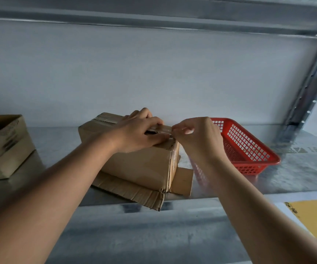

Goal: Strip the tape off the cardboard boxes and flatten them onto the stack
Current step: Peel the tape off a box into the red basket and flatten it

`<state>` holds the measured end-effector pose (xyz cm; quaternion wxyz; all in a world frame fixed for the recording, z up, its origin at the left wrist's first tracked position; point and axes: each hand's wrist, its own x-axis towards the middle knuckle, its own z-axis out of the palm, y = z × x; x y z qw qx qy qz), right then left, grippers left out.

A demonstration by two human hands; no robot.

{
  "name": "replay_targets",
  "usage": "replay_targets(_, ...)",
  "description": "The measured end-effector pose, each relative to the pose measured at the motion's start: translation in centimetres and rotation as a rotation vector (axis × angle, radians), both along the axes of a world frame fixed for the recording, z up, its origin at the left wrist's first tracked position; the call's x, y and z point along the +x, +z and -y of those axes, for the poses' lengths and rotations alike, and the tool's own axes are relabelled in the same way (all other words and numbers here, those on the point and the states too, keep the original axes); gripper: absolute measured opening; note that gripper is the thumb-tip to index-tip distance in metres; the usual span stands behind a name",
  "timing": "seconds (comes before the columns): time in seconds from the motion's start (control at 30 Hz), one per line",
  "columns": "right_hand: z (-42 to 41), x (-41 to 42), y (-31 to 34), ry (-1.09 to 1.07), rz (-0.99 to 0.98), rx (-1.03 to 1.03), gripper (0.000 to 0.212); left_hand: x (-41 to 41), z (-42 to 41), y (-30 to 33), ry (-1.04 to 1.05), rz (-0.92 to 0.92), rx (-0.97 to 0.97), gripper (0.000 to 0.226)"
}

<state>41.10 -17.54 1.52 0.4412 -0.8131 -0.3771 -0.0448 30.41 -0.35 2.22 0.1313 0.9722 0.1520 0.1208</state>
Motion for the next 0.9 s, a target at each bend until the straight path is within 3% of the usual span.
replay_targets(0.07,-0.1,-0.1,0.5,0.003,0.219,-0.112,0.013,-0.1,0.1,-0.2,0.005,0.027,0.015,0.077)
replay_targets(0.13,-0.4,-0.1,0.9,0.001,0.304,-0.159,0.012,-0.1,0.2,-0.2,0.008,0.01,0.062,0.074)
replay_targets(0.27,-1.0,0.5,1.7,0.016,0.299,-0.245,0.018,-0.2,0.1,-0.2,0.012,-0.017,0.116,0.058)
replay_targets(0.5,-2.7,0.8,3.2,-0.004,0.281,-0.411,0.012,-0.3,0.2,-0.1,-0.011,-0.014,0.129,0.053)
replay_targets(0.7,-2.9,0.5,2.7,-0.006,0.303,-0.398,0.015,-0.2,0.1,-0.2,-0.028,0.003,0.143,0.044)
replay_targets(0.9,-2.3,0.3,2.4,0.051,0.29,-0.376,0.036,-0.2,0.1,-0.2,-0.026,0.002,0.148,0.052)
